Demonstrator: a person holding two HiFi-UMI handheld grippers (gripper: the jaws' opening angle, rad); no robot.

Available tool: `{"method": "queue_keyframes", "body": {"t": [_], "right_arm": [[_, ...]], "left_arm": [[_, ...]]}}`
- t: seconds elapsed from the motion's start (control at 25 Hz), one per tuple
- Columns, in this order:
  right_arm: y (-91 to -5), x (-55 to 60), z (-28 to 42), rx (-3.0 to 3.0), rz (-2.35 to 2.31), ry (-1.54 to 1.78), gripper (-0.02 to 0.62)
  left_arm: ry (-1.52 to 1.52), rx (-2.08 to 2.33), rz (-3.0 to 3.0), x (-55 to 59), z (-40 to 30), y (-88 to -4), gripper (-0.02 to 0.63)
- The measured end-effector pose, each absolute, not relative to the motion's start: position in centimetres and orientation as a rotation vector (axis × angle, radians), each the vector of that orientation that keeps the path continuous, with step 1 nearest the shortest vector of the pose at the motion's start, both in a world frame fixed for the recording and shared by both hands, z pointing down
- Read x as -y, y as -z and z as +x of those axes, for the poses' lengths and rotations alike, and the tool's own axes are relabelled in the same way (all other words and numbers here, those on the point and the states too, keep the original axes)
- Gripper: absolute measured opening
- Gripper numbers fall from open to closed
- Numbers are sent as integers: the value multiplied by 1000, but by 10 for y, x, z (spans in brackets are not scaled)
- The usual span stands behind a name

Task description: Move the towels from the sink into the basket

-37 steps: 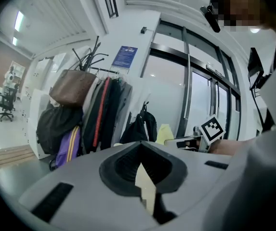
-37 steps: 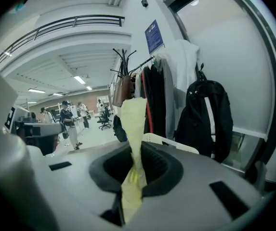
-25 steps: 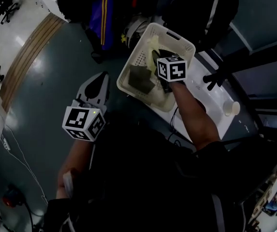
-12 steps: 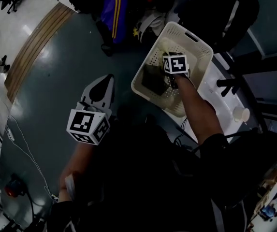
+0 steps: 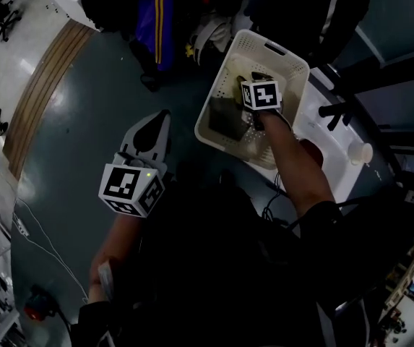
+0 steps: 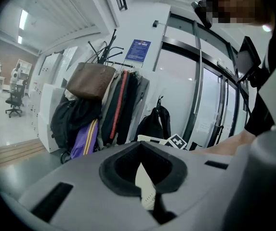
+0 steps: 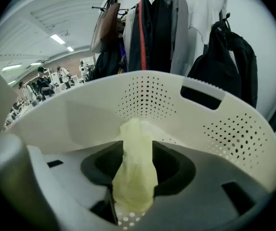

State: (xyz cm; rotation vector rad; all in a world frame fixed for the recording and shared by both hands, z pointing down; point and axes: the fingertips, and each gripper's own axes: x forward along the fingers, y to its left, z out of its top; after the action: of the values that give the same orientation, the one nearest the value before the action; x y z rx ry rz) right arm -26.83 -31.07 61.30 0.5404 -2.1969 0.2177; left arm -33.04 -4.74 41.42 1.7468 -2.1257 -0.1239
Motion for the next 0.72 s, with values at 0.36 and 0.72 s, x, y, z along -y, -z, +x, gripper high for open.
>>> {"method": "queue_keyframes", "body": {"t": [0.36,0.72], "right_arm": [[-481,286,-238,2475,606,-293,202],[-397,264,-136,2643,808,-364,135]], "left_arm": [[172,1921,2000,82,-294,-400,3],[190,1768,2153,115,-236,-385,3]]}}
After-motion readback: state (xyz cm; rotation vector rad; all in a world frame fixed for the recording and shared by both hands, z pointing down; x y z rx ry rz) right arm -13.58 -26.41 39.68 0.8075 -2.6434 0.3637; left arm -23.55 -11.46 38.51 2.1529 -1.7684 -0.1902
